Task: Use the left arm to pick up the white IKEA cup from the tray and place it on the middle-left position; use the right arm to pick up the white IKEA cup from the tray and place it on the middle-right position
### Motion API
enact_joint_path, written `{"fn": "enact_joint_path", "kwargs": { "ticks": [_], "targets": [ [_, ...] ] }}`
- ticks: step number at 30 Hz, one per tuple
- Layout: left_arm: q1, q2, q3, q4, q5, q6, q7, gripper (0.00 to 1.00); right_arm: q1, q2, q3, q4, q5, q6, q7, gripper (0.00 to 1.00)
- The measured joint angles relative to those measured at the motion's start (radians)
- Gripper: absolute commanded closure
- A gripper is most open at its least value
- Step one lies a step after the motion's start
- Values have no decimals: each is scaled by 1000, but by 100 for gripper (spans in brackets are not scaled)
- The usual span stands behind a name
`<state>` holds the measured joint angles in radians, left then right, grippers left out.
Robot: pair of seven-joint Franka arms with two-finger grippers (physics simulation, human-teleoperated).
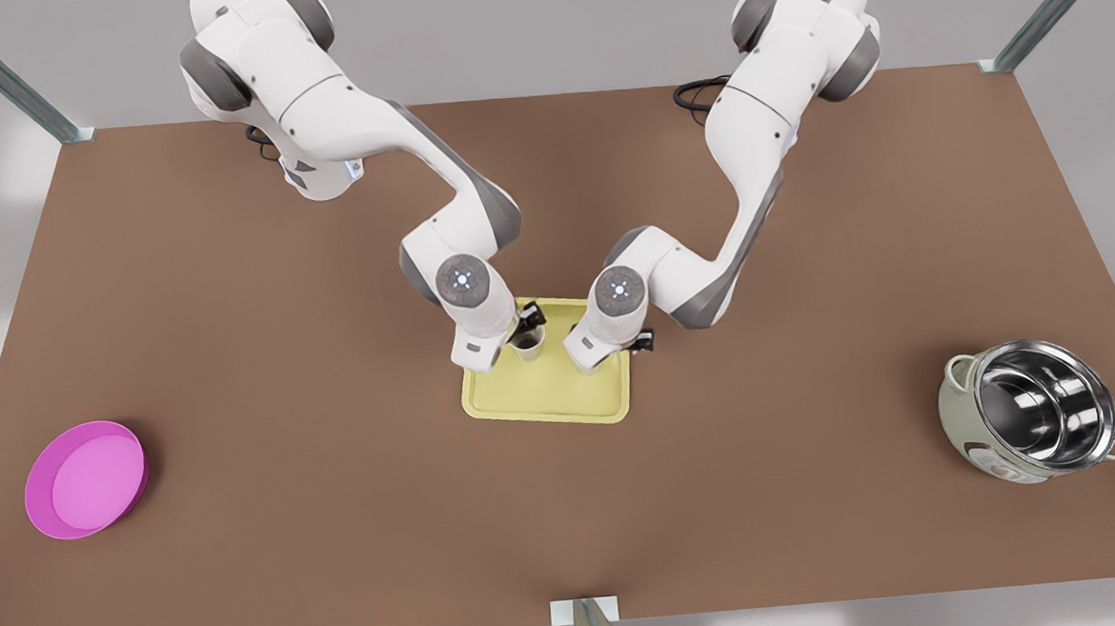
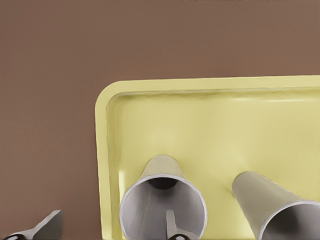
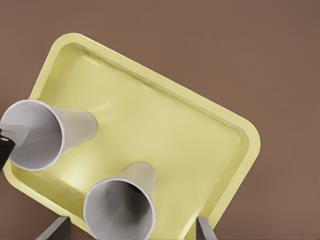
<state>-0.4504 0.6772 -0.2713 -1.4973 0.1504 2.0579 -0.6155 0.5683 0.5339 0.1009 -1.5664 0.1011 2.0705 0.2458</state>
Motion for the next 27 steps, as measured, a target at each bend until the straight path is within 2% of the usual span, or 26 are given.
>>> {"fn": "enact_joint_path", "kwargs": {
  "ticks": [9, 11, 13, 14, 16, 18, 23, 25, 27],
  "targets": [
    [-2, 64, 3, 2, 25, 65, -102, 0, -2, -10, 0, -113, -4, 77, 50, 4],
    [-2, 70, 3, 10, 30, 76, -121, 9, 0, -11, 2, -132, -4, 96, 58, 4],
    [-1, 73, 3, 13, 32, 84, -138, 33, 2, -11, 3, -153, -4, 115, 65, 4],
    [-1, 74, 3, 14, 32, 87, -146, 42, 6, -11, 3, -163, -4, 127, 68, 4],
    [-1, 81, 3, 16, 30, 101, -163, 50, 12, -7, 4, -172, -3, 147, 75, 4],
    [-1, 83, 2, 16, 29, 113, -179, 64, 14, -2, 5, -174, -3, 164, 80, 4],
    [4, 77, 3, 37, 28, 125, -215, 77, 5, 6, -2, -176, -6, 189, 89, 4],
    [12, 65, 8, 50, 28, 121, -227, 77, 3, 8, -4, -181, -6, 194, 90, 4],
    [71, 53, 0, 127, 28, 70, -234, 77, 3, 16, -4, -182, -7, 202, 91, 4]
  ]
}}
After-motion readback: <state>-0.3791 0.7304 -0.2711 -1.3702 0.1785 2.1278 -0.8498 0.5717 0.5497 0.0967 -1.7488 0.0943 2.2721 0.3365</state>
